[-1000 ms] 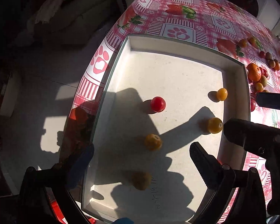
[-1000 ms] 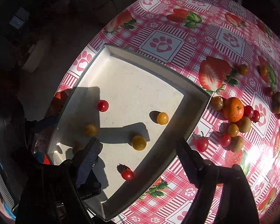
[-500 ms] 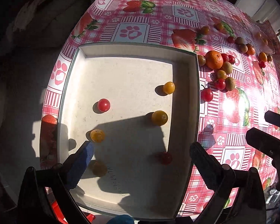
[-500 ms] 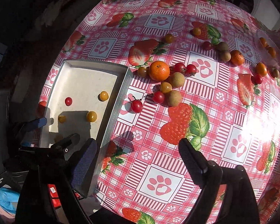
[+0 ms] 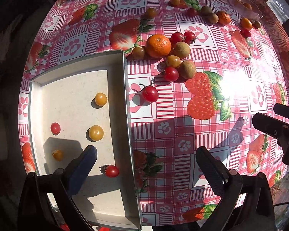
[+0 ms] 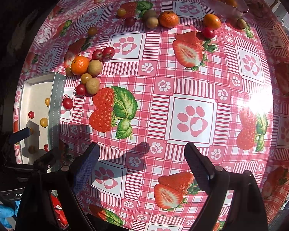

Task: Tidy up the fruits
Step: 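Lift both grippers out of the tray back toward the fruit, then grasp a mandarin orange with the right gripper while the left grasps a yellow cherry tomato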

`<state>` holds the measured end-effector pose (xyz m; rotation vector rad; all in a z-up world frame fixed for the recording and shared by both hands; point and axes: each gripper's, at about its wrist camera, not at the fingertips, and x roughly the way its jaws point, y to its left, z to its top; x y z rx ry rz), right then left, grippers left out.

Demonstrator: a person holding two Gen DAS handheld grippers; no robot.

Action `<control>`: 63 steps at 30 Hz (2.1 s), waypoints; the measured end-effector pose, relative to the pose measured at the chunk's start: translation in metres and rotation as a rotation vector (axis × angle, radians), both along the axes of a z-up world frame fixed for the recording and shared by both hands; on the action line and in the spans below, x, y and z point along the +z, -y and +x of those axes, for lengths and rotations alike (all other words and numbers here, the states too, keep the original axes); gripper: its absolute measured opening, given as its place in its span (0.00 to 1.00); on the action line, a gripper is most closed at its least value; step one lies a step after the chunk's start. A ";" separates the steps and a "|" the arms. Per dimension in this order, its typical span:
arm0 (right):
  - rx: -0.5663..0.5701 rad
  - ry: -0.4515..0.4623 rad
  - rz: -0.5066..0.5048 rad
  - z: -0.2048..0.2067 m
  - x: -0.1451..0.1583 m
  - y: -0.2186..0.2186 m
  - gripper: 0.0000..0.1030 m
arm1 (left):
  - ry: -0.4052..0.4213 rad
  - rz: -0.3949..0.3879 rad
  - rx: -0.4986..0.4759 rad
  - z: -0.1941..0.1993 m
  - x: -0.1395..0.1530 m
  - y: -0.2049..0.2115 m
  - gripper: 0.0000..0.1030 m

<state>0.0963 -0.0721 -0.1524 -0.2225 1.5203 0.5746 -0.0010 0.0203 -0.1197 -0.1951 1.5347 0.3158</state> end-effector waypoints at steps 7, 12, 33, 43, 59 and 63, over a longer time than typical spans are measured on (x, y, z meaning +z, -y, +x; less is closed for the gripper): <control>-0.020 0.010 0.018 0.035 0.002 0.013 0.89 | 0.035 0.002 0.014 0.033 -0.001 0.019 1.00; -0.013 0.018 0.034 0.061 0.002 0.013 0.89 | 0.071 0.035 0.042 0.052 -0.002 0.026 1.00; 0.448 0.250 -0.064 0.150 -0.024 -0.063 0.77 | 0.055 0.096 0.285 0.079 -0.041 0.018 0.85; 0.557 0.273 -0.048 0.165 -0.039 -0.094 0.38 | 0.094 0.089 0.344 0.106 -0.048 0.009 0.72; 0.277 0.141 0.127 0.120 -0.024 -0.020 0.38 | 0.185 -0.074 0.232 0.086 -0.044 -0.013 0.21; 0.239 0.095 0.136 0.106 -0.029 -0.008 0.38 | 0.176 -0.033 0.203 0.084 -0.041 -0.011 0.21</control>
